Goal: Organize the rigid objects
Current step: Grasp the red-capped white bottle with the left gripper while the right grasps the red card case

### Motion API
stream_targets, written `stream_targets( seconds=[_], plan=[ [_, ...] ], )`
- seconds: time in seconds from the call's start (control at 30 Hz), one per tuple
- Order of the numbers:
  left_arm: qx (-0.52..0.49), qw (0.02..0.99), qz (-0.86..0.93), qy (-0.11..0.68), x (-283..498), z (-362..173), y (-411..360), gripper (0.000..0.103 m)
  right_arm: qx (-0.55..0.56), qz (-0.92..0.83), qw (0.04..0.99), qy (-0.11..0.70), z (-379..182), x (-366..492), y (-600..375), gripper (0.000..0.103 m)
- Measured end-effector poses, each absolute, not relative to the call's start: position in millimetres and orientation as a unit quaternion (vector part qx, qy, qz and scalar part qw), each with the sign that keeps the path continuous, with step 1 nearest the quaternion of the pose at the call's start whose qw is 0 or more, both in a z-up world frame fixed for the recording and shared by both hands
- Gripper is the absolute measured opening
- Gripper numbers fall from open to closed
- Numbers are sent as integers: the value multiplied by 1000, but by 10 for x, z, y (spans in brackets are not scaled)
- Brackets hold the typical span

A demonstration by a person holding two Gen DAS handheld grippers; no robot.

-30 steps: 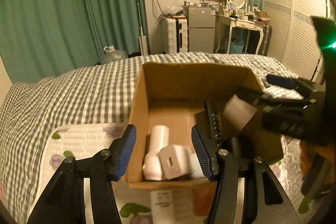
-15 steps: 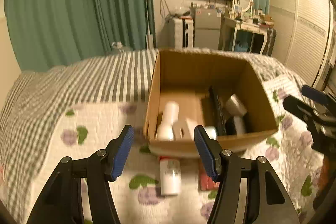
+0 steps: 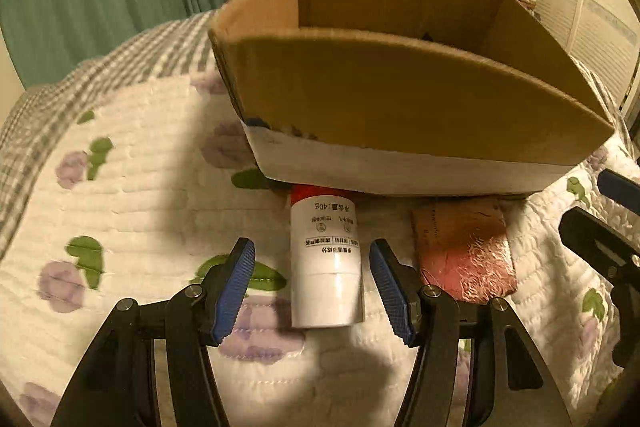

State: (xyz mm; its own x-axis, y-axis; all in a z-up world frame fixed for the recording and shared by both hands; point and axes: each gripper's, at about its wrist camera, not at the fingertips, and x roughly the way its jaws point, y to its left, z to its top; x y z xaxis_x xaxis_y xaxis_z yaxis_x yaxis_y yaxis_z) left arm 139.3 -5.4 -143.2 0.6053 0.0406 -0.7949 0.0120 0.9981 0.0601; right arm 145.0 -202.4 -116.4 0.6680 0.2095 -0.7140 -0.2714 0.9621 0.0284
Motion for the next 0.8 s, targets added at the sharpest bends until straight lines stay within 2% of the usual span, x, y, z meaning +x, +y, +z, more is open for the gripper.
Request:
stream_targets(
  seconds=[0.03,0.07,0.1,0.33,0.53,0.8],
  plan=[
    [32,895,9,445,1411,-1461,-55,60,-39,129,912,387,-1188,1454,-2019,88],
    [36,894,8,446,1430,-1493,-61,56,-37,128,911,390,-1211,1465,-2024,88],
    [37,893,5,449,1437,-1523,-61,36,-35,129,910,394,-1226,1476,-2023,88],
    [36,894,29,446,1244,-1377,-13,36,-45,136,905,400,-1317,1470,-1940,88],
    [-5,906,47,421,915,-1096,188,36,-59,159,902,396,-1352,1434,-1744,88],
    [-15,910,53,412,923,-1032,296,36,-61,165,884,434,-1665,1660,-1388,88]
  ],
)
